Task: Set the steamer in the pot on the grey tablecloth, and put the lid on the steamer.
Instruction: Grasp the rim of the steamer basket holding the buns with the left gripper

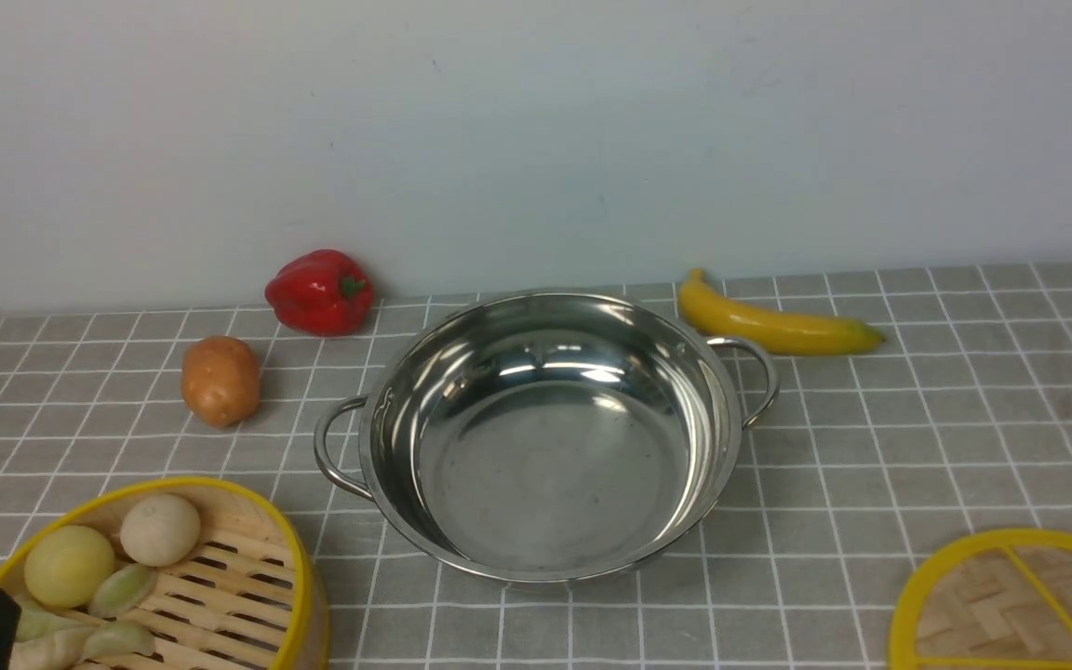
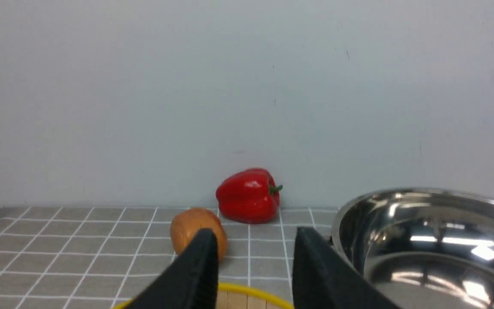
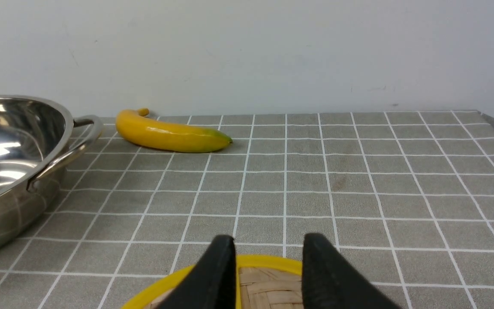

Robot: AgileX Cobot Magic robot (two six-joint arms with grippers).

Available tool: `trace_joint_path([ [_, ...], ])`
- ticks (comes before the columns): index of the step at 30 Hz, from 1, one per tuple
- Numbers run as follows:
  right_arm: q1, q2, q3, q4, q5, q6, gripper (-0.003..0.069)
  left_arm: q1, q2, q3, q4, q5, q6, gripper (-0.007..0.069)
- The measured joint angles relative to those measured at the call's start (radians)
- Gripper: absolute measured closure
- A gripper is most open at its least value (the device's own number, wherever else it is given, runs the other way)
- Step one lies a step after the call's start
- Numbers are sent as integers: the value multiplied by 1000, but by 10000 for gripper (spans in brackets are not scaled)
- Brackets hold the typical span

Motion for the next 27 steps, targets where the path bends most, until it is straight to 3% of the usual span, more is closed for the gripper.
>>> trace_joint_path([
  [7,0,0,0,0,0,0,417,0,0,0,-95,-111,-146,382],
  [16,0,0,0,0,0,0,417,0,0,-39,-103,-128,-391,382],
  [21,0,0,0,0,0,0,417,0,-2,-213,-52,57,-424,382],
  [27,0,0,0,0,0,0,417,0,46,-413,-16,382,-338,382],
])
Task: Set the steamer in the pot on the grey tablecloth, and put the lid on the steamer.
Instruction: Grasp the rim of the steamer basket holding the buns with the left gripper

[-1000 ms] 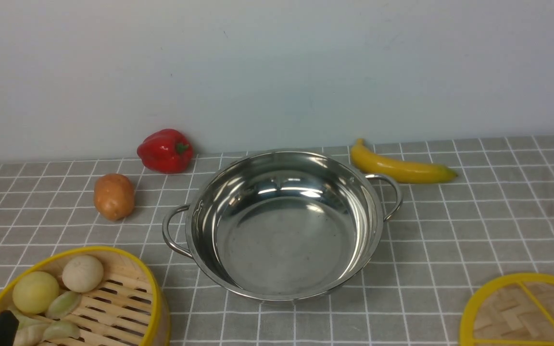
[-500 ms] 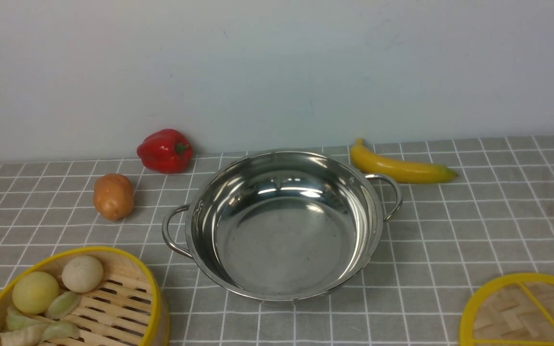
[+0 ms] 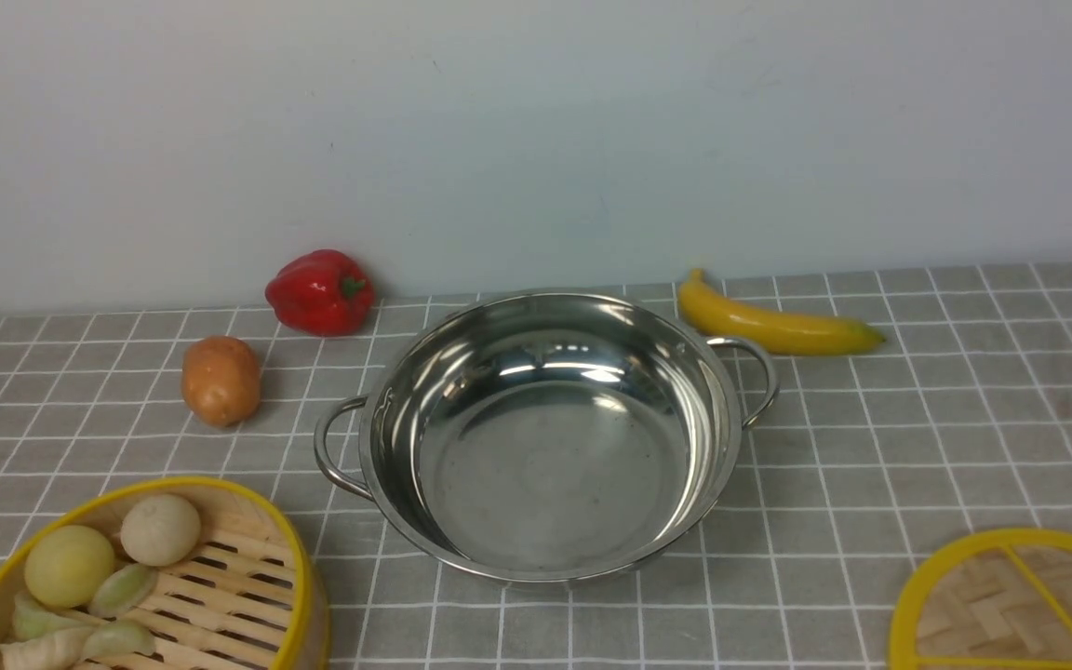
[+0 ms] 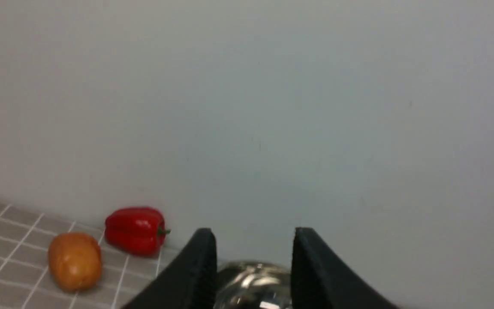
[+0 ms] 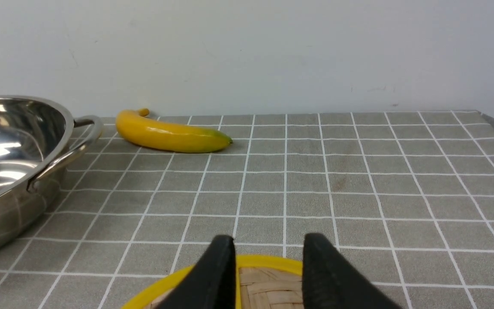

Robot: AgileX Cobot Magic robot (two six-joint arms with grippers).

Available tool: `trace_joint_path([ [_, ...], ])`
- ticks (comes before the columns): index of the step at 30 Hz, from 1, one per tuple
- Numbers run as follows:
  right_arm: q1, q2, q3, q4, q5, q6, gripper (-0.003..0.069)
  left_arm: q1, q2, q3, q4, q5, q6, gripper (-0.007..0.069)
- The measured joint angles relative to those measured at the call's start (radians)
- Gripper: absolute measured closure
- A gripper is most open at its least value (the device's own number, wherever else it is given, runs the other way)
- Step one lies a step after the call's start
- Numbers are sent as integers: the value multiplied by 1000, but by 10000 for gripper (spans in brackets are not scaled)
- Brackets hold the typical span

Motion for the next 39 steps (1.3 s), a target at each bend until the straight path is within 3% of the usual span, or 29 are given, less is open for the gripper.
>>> trace_joint_path([
  [5,0,0,0,0,0,0,417,0,117,-99,-31,267,231,382],
  [7,0,0,0,0,0,0,417,0,180,-114,-91,354,387,382],
  [12,0,0,0,0,0,0,417,0,314,-119,-199,474,696,382],
  [15,0,0,0,0,0,0,417,0,408,-119,-207,525,806,382],
  [23,0,0,0,0,0,0,417,0,713,-140,-200,545,848,382],
  [33,0,0,0,0,0,0,417,0,1009,-290,-193,598,781,382],
  [36,0,0,0,0,0,0,417,0,1069,-341,-271,678,770,402],
  [39,0,0,0,0,0,0,417,0,1081,-359,-340,647,775,414],
])
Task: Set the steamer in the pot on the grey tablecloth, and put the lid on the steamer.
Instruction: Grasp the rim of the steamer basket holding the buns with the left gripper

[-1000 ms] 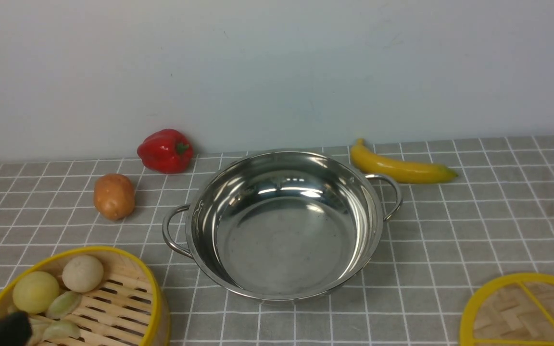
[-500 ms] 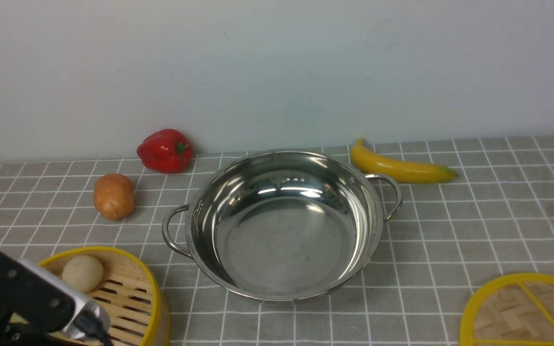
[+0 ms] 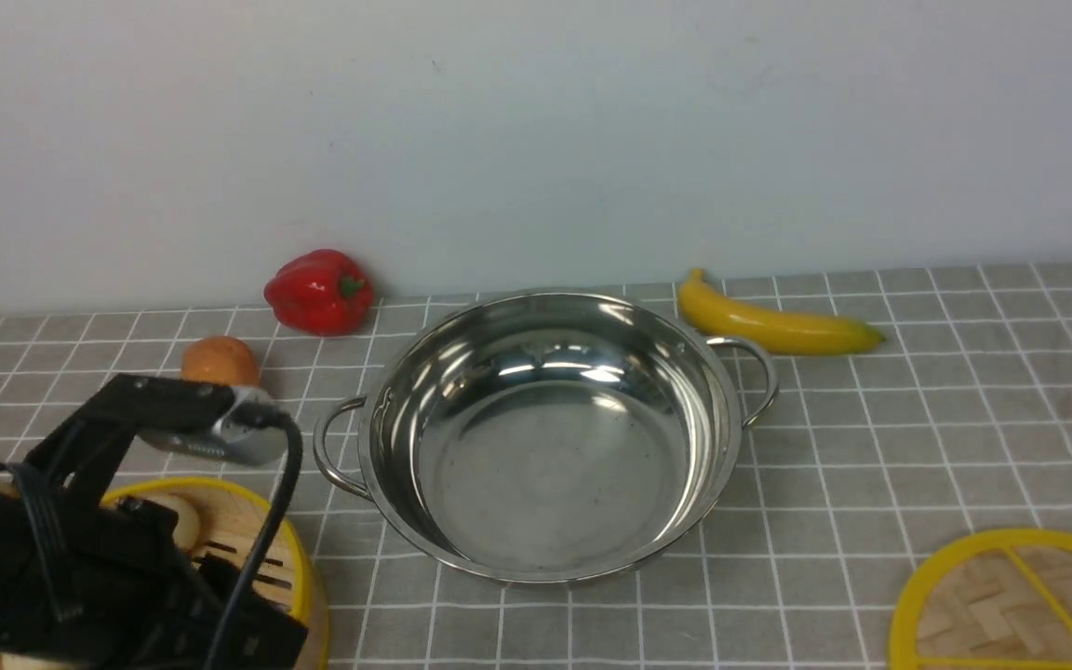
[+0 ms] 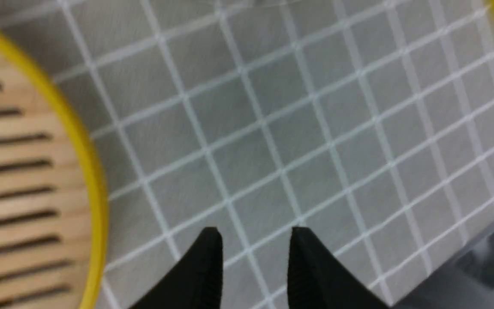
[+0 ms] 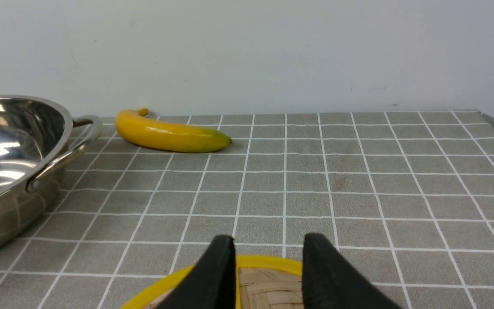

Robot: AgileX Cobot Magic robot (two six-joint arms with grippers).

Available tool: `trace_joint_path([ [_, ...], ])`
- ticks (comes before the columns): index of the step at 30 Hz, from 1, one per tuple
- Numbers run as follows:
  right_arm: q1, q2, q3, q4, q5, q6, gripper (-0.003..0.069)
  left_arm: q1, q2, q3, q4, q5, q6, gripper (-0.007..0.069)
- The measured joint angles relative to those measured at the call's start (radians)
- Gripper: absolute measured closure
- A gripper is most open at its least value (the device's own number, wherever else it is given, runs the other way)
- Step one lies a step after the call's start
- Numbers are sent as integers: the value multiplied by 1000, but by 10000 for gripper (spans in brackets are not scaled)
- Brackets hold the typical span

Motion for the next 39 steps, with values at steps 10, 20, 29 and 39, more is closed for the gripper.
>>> trace_joint_path([
  [10,0,0,0,-1,0,0,417,0,2,-7,108,-31,-47,386],
  [20,0,0,0,-1,0,0,417,0,9,-7,240,-29,-203,254],
  [29,0,0,0,0,0,0,417,0,45,-7,248,-67,-261,237],
  [39,0,0,0,0,0,0,417,0,258,-7,253,-140,-274,237],
])
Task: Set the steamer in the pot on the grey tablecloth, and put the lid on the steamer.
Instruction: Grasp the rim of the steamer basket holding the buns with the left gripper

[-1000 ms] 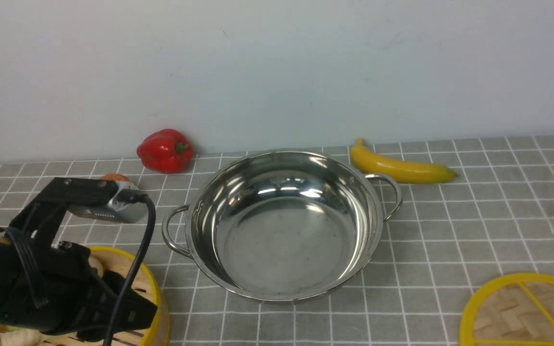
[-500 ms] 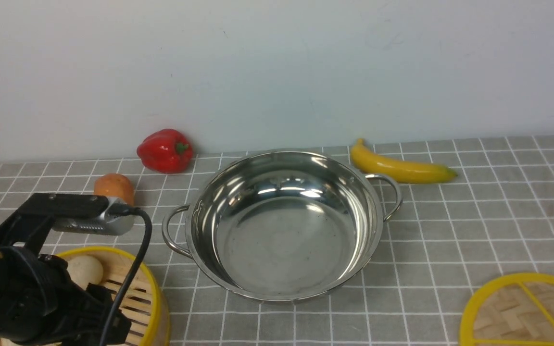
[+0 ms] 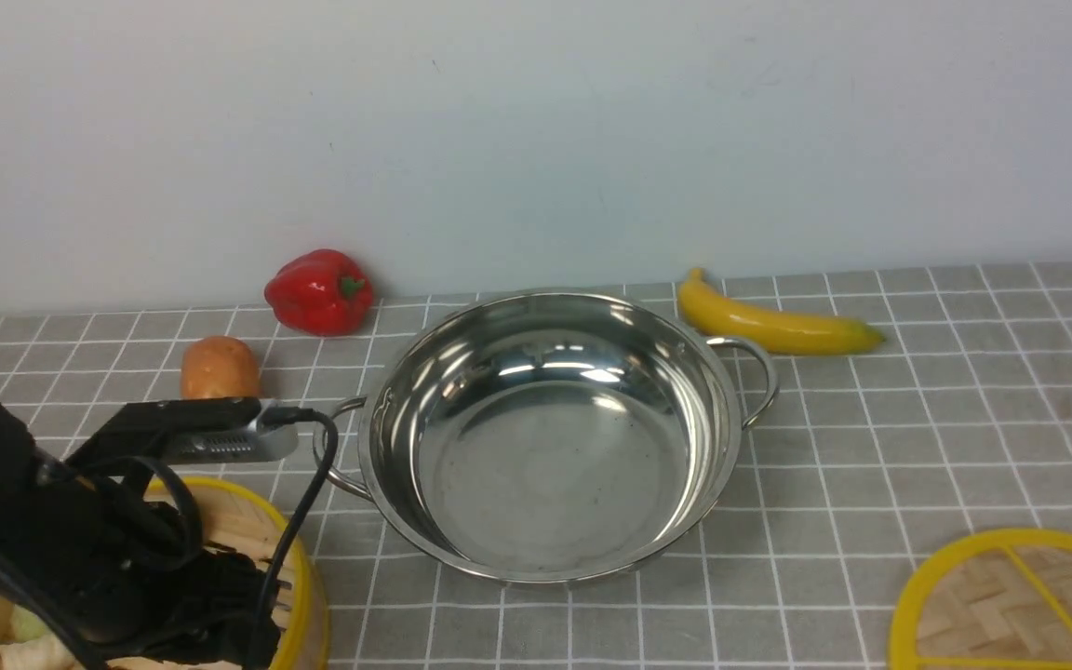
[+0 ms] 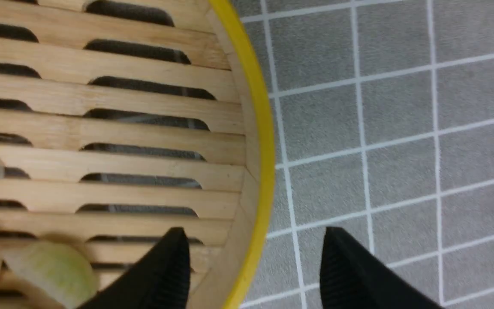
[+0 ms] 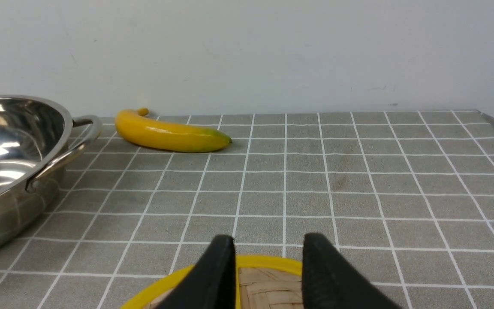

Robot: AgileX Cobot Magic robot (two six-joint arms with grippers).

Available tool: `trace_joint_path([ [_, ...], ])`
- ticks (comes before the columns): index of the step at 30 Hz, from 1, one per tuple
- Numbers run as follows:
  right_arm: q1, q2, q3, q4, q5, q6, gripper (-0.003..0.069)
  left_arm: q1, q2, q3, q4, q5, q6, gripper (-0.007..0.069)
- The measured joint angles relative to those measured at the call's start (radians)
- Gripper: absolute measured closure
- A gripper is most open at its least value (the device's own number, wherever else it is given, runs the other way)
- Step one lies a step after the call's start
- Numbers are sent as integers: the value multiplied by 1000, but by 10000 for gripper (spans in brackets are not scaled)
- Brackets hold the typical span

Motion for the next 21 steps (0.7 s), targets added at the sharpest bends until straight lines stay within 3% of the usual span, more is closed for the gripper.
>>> trace_joint_path([
  [5,0,0,0,0,0,0,417,-11,53,0,-8,-41,13,237],
  [12,0,0,0,0,0,0,417,-101,115,0,-16,-123,59,237],
  [21,0,0,0,0,0,0,417,-126,129,0,29,-213,13,237],
])
